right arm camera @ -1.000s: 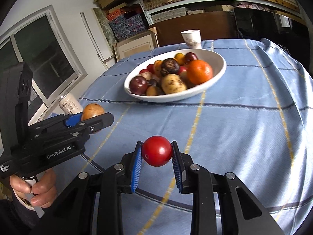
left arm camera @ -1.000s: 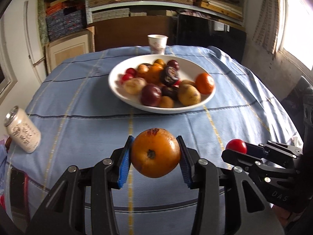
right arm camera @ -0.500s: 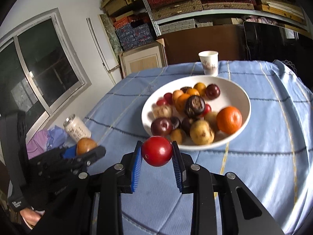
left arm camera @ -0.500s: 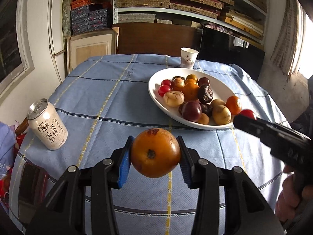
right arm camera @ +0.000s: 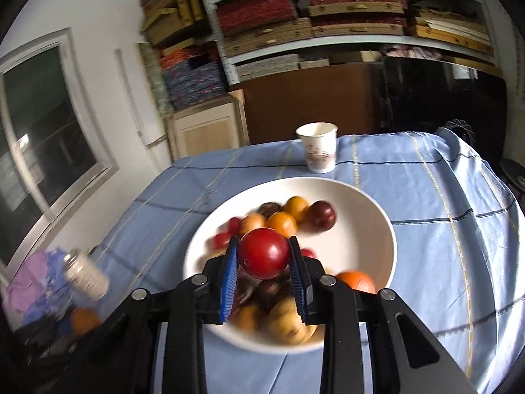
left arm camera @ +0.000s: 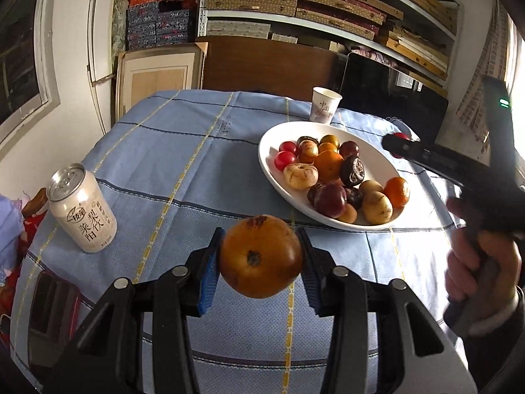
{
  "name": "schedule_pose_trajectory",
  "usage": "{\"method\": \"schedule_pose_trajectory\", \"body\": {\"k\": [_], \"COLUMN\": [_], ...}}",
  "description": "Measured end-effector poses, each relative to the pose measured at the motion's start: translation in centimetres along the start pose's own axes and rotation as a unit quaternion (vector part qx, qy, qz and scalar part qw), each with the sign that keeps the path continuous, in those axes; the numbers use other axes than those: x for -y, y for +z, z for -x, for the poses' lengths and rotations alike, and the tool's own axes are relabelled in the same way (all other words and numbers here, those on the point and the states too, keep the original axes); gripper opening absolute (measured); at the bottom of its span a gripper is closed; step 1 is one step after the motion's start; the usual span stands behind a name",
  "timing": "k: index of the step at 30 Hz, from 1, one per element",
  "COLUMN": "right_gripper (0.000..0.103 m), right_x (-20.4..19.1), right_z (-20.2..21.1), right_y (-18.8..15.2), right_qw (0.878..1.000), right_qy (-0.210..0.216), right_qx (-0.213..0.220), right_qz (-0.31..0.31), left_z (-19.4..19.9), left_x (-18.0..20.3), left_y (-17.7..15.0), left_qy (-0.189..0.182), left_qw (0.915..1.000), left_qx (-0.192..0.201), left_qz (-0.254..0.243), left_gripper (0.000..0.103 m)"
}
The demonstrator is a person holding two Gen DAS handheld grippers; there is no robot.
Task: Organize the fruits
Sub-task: 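Carry the orange fruit with the left tool while the right tool carries the tomato to the plate, then release the orange fruit onto the plate from the left tool while the right tool releases the tomato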
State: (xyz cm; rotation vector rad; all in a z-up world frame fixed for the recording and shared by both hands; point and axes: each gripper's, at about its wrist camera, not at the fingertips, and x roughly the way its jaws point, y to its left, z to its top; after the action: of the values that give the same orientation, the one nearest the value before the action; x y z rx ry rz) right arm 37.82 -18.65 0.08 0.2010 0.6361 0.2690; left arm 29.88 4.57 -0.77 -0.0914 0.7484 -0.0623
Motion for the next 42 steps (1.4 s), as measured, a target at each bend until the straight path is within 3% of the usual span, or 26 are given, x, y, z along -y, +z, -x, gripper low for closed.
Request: {"method": "schedule_pose_trajectory", "body": {"k": [8, 14, 19, 25, 33, 35, 37, 42], "right_gripper": [0.030, 0.030, 0.030, 0.030, 0.030, 0.034, 0.050, 0.050], "right_x": [2.1, 2.8, 3.1, 3.4, 3.7, 3.8, 4.1, 4.8], "right_z": [-1.6, -1.8, -2.0, -2.9, -4.6, -4.8, -4.9, -3.7], "right_y": [1.7, 3.0, 3.2, 2.8, 1.7, 1.6, 1.6, 2.1], "right_qw": [0.999, 1.000, 1.000, 0.999, 0.998, 0.997, 0.997, 0.997], "right_qy": [0.013, -0.007, -0.010, -0.021, -0.024, -0.020, -0.018, -0.023], "right_qx": [0.001, -0.006, -0.022, -0.035, -0.062, -0.067, -0.068, -0.053], "right_qz": [-0.033, -0.018, -0.010, -0.007, -0.011, -0.016, -0.026, -0.041], "left_z": [-0.6, -2.3, -4.5, -8.2, -8.5, -8.5, -8.4, -8.4], "left_x": [4.2, 7.6, 10.1, 9.4, 8.3, 8.4, 8.5, 8.5], "left_y": [5.9, 10.8, 13.6, 13.3, 13.0, 13.0, 13.0, 12.9], "left_qy": [0.002, -0.018, -0.011, 0.014, 0.007, 0.007, 0.006, 0.001], "left_qw": [0.9977, 0.9956, 0.9924, 0.9945, 0.9957, 0.9956, 0.9955, 0.9956], "left_qx": [0.042, 0.072, 0.097, 0.069, 0.062, 0.062, 0.063, 0.061], "left_qz": [-0.052, -0.057, -0.074, -0.077, -0.068, -0.069, -0.070, -0.071], "left_gripper": [0.043, 0.043, 0.043, 0.043, 0.043, 0.043, 0.043, 0.043]}}
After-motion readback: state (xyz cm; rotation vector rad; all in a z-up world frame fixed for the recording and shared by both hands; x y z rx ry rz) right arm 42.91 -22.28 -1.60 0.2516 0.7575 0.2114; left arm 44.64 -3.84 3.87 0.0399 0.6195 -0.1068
